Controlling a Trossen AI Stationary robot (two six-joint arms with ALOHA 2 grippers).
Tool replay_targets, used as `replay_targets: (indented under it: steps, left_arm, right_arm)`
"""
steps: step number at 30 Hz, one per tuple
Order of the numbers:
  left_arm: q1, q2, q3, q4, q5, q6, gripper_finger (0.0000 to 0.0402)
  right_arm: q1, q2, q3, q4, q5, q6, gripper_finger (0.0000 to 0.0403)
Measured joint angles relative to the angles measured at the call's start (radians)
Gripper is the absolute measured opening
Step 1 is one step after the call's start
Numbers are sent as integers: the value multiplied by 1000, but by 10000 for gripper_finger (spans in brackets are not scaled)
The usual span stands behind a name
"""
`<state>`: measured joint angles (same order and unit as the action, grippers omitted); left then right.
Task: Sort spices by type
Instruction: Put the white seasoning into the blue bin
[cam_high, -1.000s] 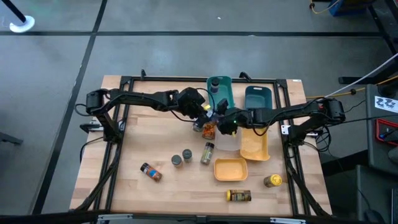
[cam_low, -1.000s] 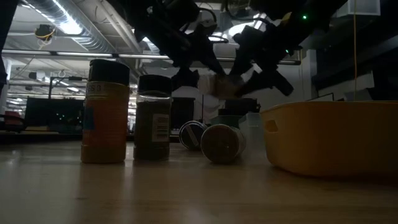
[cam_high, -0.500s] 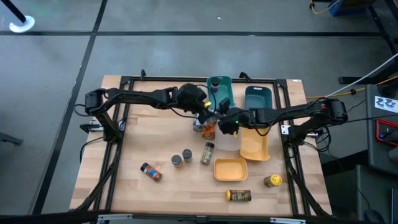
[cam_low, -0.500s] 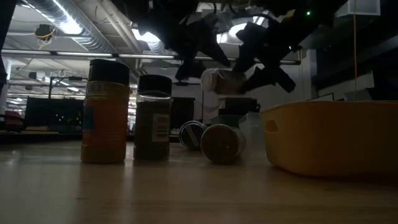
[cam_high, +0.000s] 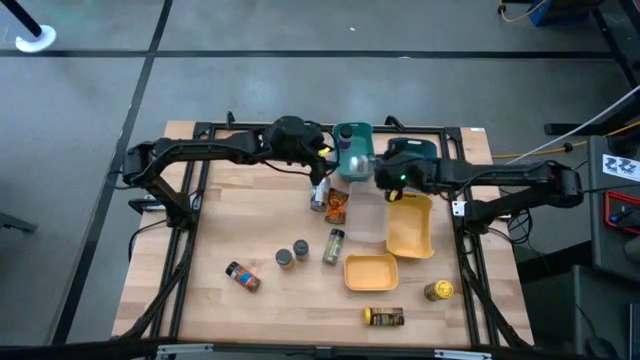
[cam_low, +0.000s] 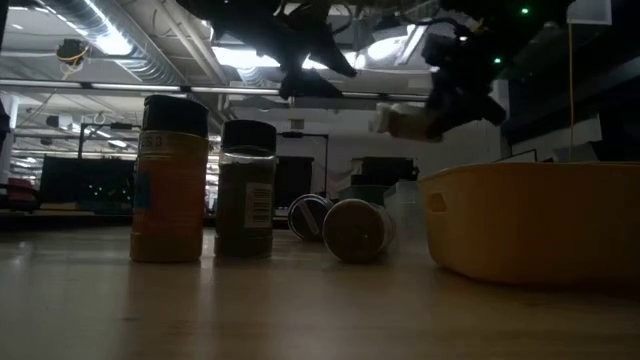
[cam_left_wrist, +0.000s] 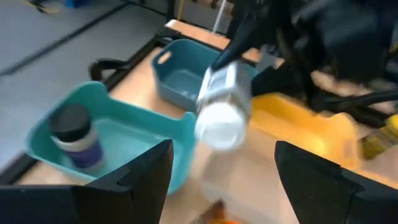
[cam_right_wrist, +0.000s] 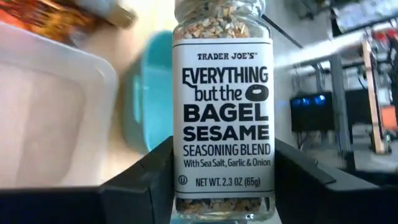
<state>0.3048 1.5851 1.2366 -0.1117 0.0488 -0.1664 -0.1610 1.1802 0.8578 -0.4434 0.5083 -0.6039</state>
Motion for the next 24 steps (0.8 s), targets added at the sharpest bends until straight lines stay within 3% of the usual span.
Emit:
replay_targets:
  steps: [4,10,17,24]
  left_arm:
    - [4,38,0,44,-117,71,265]
    - [5,144,0,287,-238,69,265]
    - [5,271,0,519,-259,67,265]
    - [5,371,58,528,-282,56,265]
  right_arm:
    - [-49,-108,-70,8,-3,50,203]
    - [-84,-250,-214,147,-58,135,203]
    - [-89,-331,-408,410,-66,218,203]
    - [-89,-332,-545,739,-112,243,209]
